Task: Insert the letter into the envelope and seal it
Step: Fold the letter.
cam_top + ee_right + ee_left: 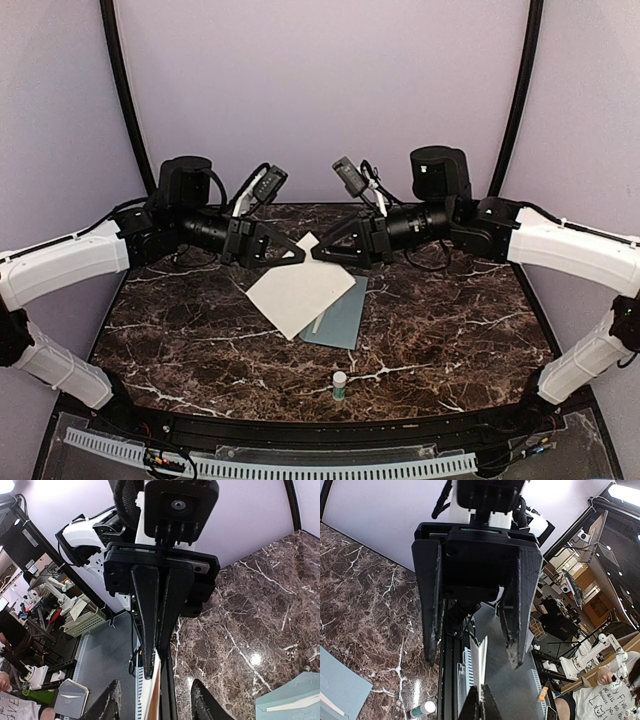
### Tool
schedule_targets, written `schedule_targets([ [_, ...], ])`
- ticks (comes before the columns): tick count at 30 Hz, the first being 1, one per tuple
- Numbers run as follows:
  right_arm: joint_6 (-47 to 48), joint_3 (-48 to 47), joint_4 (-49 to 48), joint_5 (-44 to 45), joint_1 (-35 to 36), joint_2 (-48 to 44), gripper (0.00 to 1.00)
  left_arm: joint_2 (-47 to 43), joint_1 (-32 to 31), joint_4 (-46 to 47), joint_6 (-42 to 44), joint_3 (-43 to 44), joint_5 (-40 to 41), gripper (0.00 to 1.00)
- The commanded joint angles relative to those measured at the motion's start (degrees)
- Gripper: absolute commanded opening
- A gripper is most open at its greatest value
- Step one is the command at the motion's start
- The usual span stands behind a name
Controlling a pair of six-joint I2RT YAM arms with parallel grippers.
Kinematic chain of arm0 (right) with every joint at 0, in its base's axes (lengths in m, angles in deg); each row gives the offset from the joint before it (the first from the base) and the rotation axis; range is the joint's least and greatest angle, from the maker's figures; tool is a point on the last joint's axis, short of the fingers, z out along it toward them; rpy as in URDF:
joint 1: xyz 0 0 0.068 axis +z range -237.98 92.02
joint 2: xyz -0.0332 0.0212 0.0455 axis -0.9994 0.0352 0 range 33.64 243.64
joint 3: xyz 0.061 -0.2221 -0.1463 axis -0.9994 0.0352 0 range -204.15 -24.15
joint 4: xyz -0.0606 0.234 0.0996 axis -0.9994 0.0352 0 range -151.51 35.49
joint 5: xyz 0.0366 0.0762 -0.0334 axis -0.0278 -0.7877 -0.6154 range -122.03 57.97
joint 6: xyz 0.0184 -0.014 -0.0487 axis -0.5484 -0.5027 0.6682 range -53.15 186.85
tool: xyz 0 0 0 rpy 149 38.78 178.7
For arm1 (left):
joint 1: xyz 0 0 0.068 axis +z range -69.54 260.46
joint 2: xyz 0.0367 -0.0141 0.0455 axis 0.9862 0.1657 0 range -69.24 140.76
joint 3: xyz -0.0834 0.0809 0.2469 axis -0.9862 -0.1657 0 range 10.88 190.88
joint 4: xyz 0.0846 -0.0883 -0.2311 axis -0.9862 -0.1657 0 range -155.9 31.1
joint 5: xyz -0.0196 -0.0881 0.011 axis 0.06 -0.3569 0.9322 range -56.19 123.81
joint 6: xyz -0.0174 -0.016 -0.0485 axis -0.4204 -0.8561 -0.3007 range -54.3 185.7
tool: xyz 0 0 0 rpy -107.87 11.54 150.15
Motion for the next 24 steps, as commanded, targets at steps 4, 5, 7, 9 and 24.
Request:
schedule_targets([
  [4, -0.61, -0.55, -2.67, -2.49, 0.40, 0.28, 0.34, 0.15, -0.95, -0.26, 0.99, 1.75, -0.16, 0.00],
  [5, -0.60, -0.61, -2.70, -2.86, 0.43, 0.48, 0.34, 0.25, -1.01, -0.23, 1.05, 2.00, -0.13, 0.00],
  [7, -0.60, -0.72, -2.77, -3.25, 0.48, 0.86, 0.34, 0.48, -1.15, -1.42, 1.25, 2.35, -0.32, 0.00],
  [9, -0.54, -0.68, -2.80, -3.47, 0.49, 1.09, 0.28, 0.76, -1.16, -1.60, 1.23, 2.66, -0.58, 0.00],
  [24, -0.41, 0.76, -2.85, -2.23, 0.31, -1.30, 0.00, -0.66, -1.20, -8.79, 5.00, 3.12, 3.23, 0.25],
])
